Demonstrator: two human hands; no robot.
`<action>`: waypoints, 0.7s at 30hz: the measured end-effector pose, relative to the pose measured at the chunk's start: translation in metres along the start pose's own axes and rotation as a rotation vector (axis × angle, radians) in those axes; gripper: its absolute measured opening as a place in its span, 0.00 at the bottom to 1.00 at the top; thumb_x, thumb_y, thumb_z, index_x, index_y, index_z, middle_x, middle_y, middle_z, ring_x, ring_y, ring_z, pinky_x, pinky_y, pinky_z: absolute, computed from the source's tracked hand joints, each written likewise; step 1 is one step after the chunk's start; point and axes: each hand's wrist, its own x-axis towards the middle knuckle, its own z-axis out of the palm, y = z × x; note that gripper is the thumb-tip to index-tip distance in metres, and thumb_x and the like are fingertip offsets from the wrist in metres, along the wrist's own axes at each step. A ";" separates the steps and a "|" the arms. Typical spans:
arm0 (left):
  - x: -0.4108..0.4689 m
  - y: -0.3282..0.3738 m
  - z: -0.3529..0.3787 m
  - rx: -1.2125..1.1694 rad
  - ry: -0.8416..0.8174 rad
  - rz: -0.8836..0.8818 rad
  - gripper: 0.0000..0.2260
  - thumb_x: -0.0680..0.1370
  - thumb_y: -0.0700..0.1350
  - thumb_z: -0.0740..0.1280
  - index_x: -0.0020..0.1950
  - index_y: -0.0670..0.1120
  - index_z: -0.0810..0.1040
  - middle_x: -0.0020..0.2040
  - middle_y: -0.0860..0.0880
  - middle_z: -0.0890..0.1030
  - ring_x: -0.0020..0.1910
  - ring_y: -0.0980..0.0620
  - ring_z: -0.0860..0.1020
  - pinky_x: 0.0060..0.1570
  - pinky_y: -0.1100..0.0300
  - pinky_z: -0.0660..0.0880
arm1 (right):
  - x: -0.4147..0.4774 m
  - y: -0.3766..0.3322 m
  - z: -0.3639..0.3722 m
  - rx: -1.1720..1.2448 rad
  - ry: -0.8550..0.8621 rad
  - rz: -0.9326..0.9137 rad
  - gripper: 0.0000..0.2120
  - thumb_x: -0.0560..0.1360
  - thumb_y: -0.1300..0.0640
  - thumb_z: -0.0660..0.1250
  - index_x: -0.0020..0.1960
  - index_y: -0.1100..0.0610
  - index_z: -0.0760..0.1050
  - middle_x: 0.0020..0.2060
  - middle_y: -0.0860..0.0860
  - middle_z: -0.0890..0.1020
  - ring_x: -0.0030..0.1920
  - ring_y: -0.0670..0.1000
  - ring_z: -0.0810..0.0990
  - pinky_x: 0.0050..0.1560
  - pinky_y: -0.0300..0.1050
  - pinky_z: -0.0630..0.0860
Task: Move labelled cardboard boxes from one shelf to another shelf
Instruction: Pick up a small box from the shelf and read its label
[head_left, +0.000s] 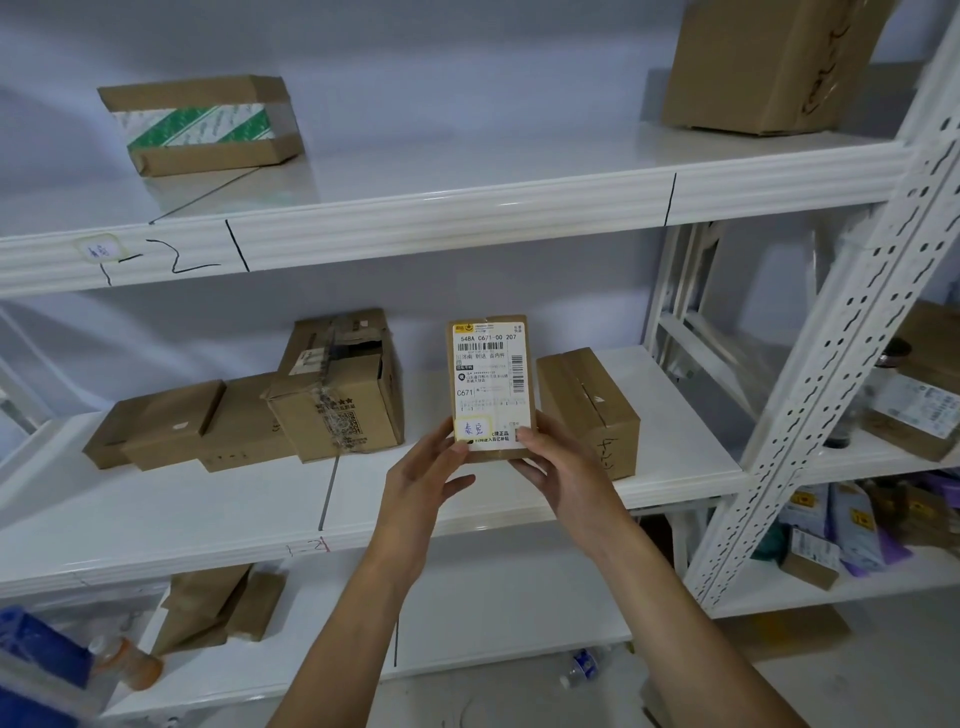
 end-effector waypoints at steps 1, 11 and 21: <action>-0.001 0.002 0.000 -0.003 -0.002 0.008 0.17 0.83 0.43 0.67 0.72 0.49 0.78 0.61 0.49 0.86 0.62 0.49 0.83 0.62 0.48 0.80 | -0.002 -0.002 0.001 -0.016 -0.003 -0.012 0.21 0.78 0.55 0.69 0.70 0.52 0.78 0.64 0.52 0.84 0.67 0.52 0.81 0.69 0.49 0.76; -0.021 0.023 0.003 -0.049 -0.038 0.152 0.20 0.78 0.47 0.69 0.71 0.52 0.79 0.62 0.48 0.86 0.62 0.49 0.84 0.58 0.54 0.82 | -0.024 -0.028 0.014 -0.079 -0.038 -0.171 0.24 0.78 0.54 0.69 0.73 0.55 0.75 0.67 0.54 0.83 0.69 0.54 0.79 0.71 0.54 0.72; -0.027 0.040 0.006 -0.058 -0.036 0.201 0.20 0.78 0.48 0.69 0.70 0.54 0.78 0.62 0.51 0.86 0.62 0.51 0.84 0.58 0.57 0.82 | -0.031 -0.040 0.021 -0.050 -0.045 -0.252 0.24 0.78 0.54 0.70 0.73 0.56 0.75 0.67 0.55 0.82 0.70 0.56 0.78 0.74 0.60 0.70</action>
